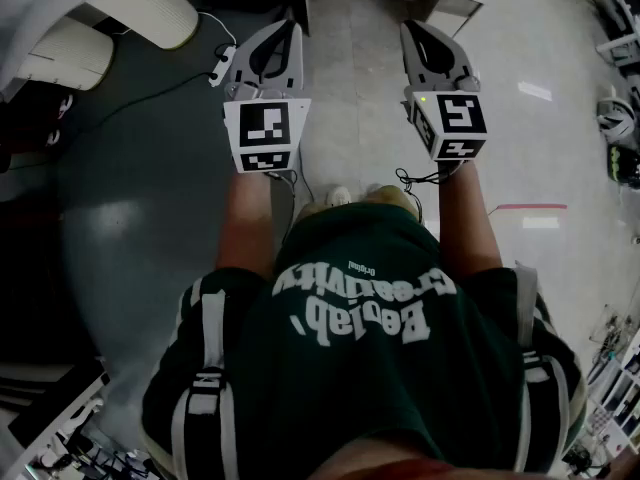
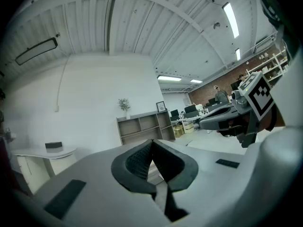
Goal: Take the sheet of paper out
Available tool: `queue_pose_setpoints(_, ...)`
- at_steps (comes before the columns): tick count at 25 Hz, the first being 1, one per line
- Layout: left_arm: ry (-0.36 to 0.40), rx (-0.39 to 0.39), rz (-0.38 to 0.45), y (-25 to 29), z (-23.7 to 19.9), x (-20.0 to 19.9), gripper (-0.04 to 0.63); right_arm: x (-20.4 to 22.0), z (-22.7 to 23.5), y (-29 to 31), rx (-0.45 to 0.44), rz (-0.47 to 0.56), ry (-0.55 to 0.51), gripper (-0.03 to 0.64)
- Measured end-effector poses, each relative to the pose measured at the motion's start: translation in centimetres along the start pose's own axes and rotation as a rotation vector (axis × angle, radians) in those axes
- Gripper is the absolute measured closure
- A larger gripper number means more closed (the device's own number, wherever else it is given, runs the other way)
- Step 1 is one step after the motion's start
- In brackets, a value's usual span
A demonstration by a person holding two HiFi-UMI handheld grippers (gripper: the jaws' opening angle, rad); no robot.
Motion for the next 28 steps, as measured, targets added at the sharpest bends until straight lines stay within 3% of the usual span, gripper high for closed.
queue_pose_setpoints(28, -0.019, 0.019, 0.014, 0.6, -0.6, 0.0, 0.577, 0.2, -0.7, 0.5, -0.001, 0.019, 0.0, 0.58)
Point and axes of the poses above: the fingertips, and each gripper's own axes: y forward along the fingers, z to its right, x out of its underside, the point moved 3 cm from there along -y, backward along the fingers, and after that the axes turned 11 degrees about -y, right-handed, at the moved point
